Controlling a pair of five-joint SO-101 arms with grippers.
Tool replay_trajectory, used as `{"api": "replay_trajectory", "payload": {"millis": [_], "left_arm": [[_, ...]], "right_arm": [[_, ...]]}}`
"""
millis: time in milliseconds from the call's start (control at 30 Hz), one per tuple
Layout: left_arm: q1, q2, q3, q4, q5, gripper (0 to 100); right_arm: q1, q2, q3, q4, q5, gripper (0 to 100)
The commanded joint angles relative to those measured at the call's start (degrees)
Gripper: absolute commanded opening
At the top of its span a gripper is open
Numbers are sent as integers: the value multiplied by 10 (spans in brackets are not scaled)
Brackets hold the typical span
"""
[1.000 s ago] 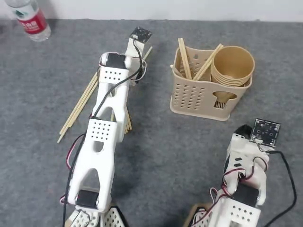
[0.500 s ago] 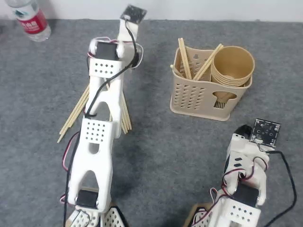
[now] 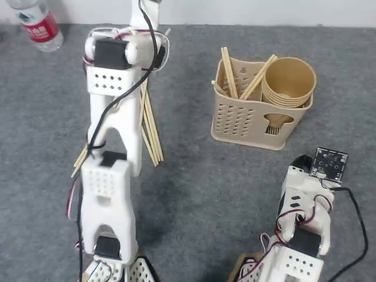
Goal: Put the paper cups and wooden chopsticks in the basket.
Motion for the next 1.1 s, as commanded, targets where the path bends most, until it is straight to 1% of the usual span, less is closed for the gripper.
{"api": "replay_trajectory", "payload": {"millis": [0, 167, 267, 367, 433, 500, 567, 633, 700, 800, 900, 967, 1067], "left_arm": [[23, -197, 137, 19, 6, 9], [81, -362, 248, 18, 5, 9], [113, -428, 313, 18, 5, 9], [107, -474, 386, 18, 5, 9], [86, -498, 453, 16, 4, 9], [56, -516, 541, -8, 1, 9], [26, -539, 650, -62, -14, 9], [13, -566, 776, -135, -44, 9], [13, -589, 903, -229, -75, 9], [25, -604, 1057, -355, -107, 9], [32, -596, 1154, -432, -126, 9], [27, -586, 1192, -465, -135, 9], [5, -578, 1209, -474, -158, 9]], "right_arm": [[-3, -6, -2, -11, 9, 8], [-3, -6, -2, -10, 9, 8], [-1, -6, -2, -10, 9, 8], [0, -6, -2, -9, 9, 8], [0, -6, -2, -9, 9, 8], [0, -6, -2, -9, 9, 8], [-1, -6, -2, -9, 9, 8], [-2, -6, -2, -9, 9, 8], [-3, -6, -2, -9, 9, 8], [-3, -6, -2, -9, 9, 8], [-3, -6, -2, -9, 9, 8], [-3, -6, -2, -9, 9, 8], [-3, -6, -2, -9, 9, 8]]}}
